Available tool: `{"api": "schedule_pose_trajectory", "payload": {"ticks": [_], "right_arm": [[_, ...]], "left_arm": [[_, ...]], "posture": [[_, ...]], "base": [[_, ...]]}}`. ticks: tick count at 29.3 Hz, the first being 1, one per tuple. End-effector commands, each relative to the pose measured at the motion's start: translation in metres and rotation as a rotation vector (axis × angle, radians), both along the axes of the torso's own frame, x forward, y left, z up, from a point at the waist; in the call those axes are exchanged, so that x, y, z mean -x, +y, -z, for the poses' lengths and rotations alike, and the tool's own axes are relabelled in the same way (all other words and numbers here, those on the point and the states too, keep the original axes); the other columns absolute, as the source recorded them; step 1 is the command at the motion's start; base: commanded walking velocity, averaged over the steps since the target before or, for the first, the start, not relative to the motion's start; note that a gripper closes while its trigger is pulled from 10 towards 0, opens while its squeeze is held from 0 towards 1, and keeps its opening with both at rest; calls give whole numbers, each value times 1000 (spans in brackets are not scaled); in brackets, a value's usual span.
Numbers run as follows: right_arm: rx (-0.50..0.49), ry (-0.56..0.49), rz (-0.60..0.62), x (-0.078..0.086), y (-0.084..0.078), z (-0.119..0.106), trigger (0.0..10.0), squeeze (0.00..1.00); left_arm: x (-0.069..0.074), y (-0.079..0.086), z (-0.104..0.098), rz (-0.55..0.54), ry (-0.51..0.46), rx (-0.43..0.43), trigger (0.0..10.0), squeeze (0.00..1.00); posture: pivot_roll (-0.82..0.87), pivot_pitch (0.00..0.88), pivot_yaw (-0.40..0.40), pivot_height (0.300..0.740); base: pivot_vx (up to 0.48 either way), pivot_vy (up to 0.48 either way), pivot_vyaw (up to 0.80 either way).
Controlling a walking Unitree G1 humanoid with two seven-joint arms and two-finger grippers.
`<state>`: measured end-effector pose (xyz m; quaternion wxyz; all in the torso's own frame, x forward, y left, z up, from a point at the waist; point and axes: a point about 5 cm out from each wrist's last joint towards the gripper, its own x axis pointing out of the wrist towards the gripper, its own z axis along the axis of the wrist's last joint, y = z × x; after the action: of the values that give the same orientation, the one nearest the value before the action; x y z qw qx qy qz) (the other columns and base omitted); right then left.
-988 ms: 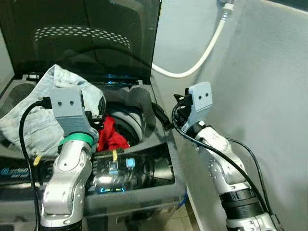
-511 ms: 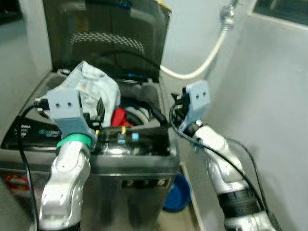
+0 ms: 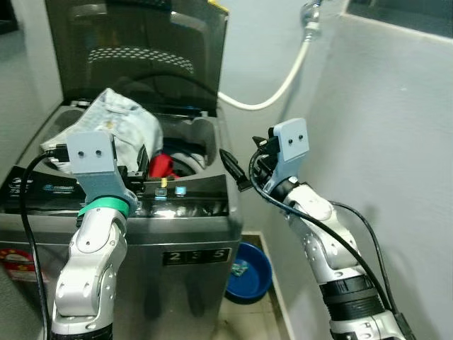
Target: Clothes washing
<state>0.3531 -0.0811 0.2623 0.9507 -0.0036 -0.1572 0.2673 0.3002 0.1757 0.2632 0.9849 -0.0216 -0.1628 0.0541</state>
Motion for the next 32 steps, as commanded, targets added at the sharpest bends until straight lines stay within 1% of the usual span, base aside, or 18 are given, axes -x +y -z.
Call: {"api": "schedule_pose_trajectory", "payload": {"ticks": [1, 8, 12, 14, 18, 24, 26, 28, 29, 30, 32], "right_arm": [[3, 6, 11, 0, -3, 3, 10000, 0], [2, 6, 12, 0, -3, 3, 10000, 0], [2, 4, 14, 0, -3, 3, 10000, 0], [-6, 0, 22, 0, -4, 3, 10000, 0], [-19, -4, 24, 1, -4, 2, 10000, 0], [-32, -4, 24, 1, -4, 1, 10000, 0], [-23, -16, 30, 1, -4, 0, 10000, 0], [43, -65, 39, 2, -3, -4, 10000, 0], [43, -65, 39, 2, -3, -4, 10000, 0], [69, -86, 41, 3, -2, -5, 10000, 0], [83, -100, 43, 3, -1, -5, 10000, 0]], "left_arm": [[-2, 1, 5, -1, 30, -6, 10000, 0], [-1, 0, 7, -1, 34, -9, 10000, 0], [-1, 0, 7, -3, 38, -27, 10000, 0], [-1, 1, 4, -11, 14, -58, 10000, 0], [-1, 1, 1, -13, -1, -90, 10000, 0], [-1, 0, 1, -6, 1, -84, 10000, 0], [-1, -1, 1, -5, 2, -83, 10000, 0], [-1, -2, 0, -3, -1, -77, 10000, 0], [-1, -2, 0, -3, -1, -77, 10000, 0], [-1, -3, 1, 0, -1, -77, 10000, 0], [-1, -4, 1, 4, -1, -78, 10000, 0]], "posture": [[73, 29, -80, 740], [74, 29, -80, 740], [72, 30, -80, 740], [71, 30, -77, 740], [72, 29, -76, 740], [72, 30, -76, 740], [74, 30, -76, 740], [73, 30, -76, 740], [73, 30, -76, 740], [73, 30, -76, 740], [73, 29, -73, 740]], "base": [[0, 0, 0], [0, 0, 0], [0, 0, 0], [0, 0, 0], [0, 0, 0], [0, 0, 0], [0, 0, 0], [0, 0, 800], [0, 0, 800], [0, 0, 800], [0, 0, 800]]}}
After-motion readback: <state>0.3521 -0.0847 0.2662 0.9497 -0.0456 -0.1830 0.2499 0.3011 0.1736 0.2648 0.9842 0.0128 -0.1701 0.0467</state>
